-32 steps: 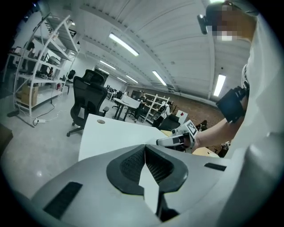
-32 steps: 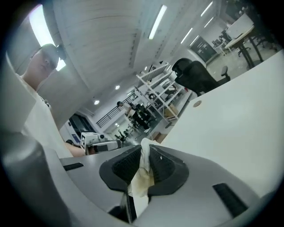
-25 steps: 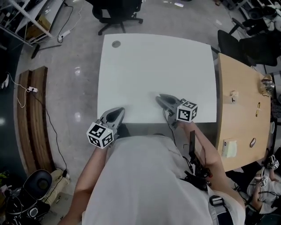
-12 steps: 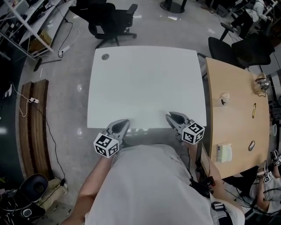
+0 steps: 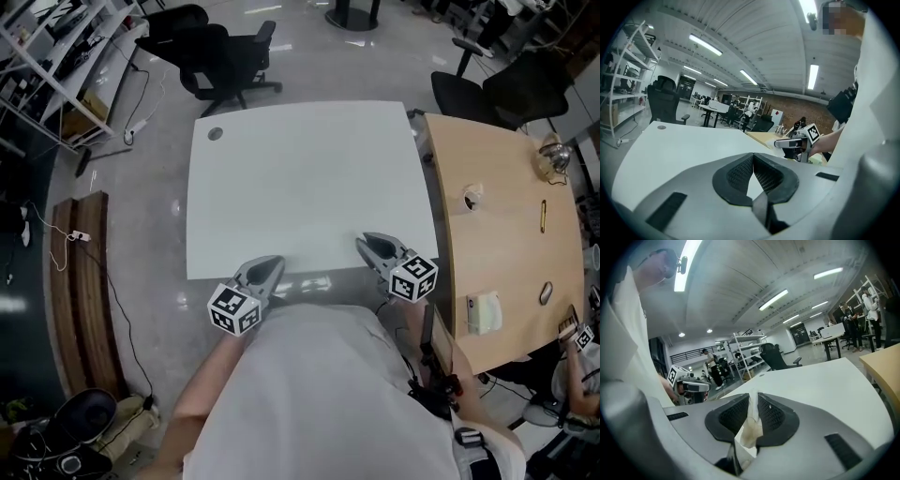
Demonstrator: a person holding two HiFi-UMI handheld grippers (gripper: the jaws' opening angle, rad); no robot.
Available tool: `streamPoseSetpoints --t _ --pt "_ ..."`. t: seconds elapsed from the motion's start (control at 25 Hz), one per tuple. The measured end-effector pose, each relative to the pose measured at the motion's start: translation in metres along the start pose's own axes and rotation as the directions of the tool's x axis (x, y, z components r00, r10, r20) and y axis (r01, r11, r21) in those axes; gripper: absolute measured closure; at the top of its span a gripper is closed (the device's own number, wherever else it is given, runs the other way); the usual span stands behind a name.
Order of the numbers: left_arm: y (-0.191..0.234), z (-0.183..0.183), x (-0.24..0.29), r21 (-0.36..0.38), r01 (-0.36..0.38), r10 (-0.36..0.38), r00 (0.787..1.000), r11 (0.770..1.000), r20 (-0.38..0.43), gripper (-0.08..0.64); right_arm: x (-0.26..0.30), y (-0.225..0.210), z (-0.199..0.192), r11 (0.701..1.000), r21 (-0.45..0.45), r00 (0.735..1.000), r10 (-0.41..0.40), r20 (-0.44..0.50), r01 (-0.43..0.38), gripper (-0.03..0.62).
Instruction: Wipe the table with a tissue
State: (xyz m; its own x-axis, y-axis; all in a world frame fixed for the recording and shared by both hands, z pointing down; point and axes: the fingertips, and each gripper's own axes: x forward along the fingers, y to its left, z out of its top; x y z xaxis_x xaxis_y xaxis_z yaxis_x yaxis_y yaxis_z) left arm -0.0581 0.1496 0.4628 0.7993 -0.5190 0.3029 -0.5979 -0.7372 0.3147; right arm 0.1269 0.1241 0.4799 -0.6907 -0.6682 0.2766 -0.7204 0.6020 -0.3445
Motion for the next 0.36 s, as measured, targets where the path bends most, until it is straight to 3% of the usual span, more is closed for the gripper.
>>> streamPoseSetpoints --t 0.36 --pt "0.011 0.006 -0.007 0.037 0.048 -0.047 0.999 0.998 -0.015 0.554 0.017 0.021 0.004 0.999 -0.033 1.0 -0.014 -0.004 0.013 0.528"
